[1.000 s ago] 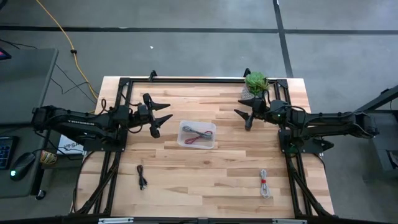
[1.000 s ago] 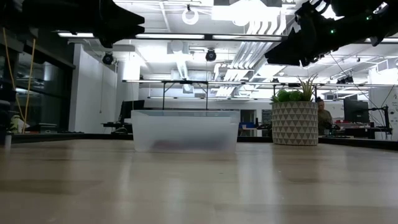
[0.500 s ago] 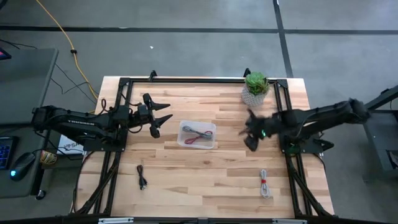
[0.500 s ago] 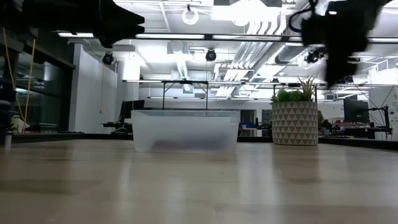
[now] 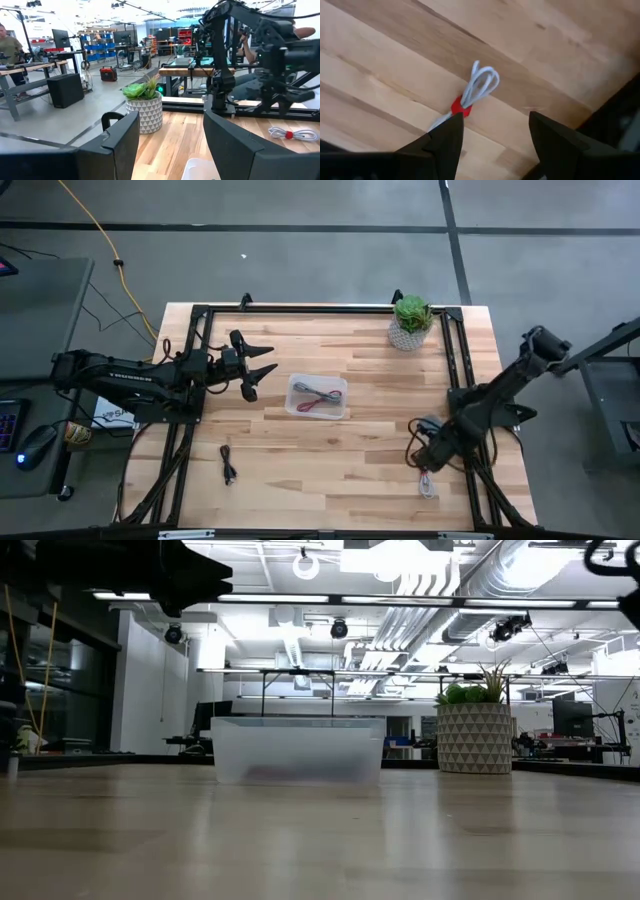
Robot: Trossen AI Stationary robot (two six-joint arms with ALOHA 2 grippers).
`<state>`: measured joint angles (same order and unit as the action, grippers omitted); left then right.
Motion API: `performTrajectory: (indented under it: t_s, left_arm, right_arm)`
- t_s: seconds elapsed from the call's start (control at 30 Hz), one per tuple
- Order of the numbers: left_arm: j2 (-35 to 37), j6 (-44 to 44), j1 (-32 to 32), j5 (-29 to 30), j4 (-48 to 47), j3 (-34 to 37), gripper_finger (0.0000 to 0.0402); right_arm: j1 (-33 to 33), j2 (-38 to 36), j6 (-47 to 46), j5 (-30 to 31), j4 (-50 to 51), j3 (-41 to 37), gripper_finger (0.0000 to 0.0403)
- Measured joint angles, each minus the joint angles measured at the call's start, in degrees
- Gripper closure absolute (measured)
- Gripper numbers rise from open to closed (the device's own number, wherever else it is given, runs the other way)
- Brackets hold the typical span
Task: Pick and place USB-C Cables
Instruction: Put the white charger cable into the transparent bin
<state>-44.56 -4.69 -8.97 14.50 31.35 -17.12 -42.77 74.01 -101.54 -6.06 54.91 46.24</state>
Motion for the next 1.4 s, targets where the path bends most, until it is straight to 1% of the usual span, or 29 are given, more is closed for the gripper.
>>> performTrajectory:
  t_s: [0.1, 0.3, 0.47, 0.63, 0.83, 1.4]
  left_arm:
    - [0.0, 0.0, 0.0, 0.0, 0.0, 0.0, 0.0202]
    - [0.0, 0.1, 0.0, 0.0, -0.04, 0.0, 0.0202]
    - [0.0, 0.09, 0.0, 0.0, -0.15, 0.0, 0.0202]
    - [0.0, 0.08, 0.0, 0.0, -0.24, 0.0, 0.0202]
    - [0.0, 0.04, 0.0, 0.0, -0.24, 0.0, 0.0202]
    - [0.0, 0.04, 0.0, 0.0, -0.24, 0.0, 0.0202]
  right_arm:
    - [-2.15, 2.77, -3.81, 1.17, -2.64, 0.0, 0.0187]
    - [-3.45, 8.33, -4.23, 0.71, -10.2, 0.0, 0.0187]
    - [-3.43, 12.9, -4.14, -1.56, -11.12, 0.0, 0.0187]
    - [-3.43, 16.06, -3.15, -1.87, -11.97, 0.0, 0.0187]
    - [-3.43, 17.21, -2.84, -0.22, -14.55, 0.0, 0.0187]
    - [-3.43, 17.21, -3.23, 0.47, -12.99, -0.2, 0.0187]
